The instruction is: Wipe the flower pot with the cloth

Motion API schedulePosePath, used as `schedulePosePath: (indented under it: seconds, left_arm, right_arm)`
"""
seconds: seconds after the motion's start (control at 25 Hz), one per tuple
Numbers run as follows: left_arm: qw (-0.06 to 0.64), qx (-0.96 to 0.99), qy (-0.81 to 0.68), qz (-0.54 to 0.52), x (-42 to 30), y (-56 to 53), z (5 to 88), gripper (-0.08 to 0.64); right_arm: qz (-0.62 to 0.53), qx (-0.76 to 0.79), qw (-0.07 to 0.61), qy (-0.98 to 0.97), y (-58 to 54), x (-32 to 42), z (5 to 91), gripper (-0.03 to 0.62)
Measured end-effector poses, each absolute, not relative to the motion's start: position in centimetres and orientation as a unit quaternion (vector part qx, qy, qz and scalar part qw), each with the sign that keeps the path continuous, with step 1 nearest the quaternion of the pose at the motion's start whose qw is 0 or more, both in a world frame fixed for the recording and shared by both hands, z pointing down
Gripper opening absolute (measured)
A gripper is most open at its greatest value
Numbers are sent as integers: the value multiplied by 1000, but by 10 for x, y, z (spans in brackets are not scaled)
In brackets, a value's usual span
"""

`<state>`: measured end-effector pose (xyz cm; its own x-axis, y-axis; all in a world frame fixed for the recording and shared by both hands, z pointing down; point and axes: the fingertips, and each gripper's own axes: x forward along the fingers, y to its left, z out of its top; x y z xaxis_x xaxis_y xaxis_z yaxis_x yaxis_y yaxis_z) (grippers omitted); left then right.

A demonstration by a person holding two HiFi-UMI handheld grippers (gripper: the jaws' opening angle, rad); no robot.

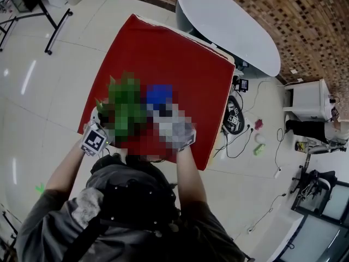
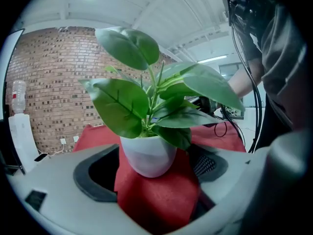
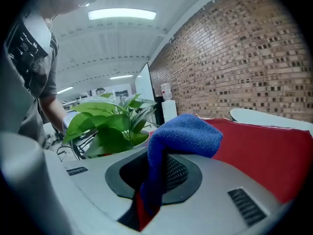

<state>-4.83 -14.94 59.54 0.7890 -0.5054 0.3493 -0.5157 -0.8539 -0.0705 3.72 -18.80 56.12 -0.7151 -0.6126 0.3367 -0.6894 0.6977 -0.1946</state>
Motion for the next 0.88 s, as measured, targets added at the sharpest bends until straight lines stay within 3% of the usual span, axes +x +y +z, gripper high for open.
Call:
schedulePosePath:
  seconds: [0.4,0.88]
  left_arm:
    - [26,941,-281,188,-39,-177,600,443]
    - [48,944,-275,178,-29,-183,596,445]
  right_arm:
    - [171,272,150,-935,-194,16,590,77]
    - [172,279,170,-929,-148,9,592,77]
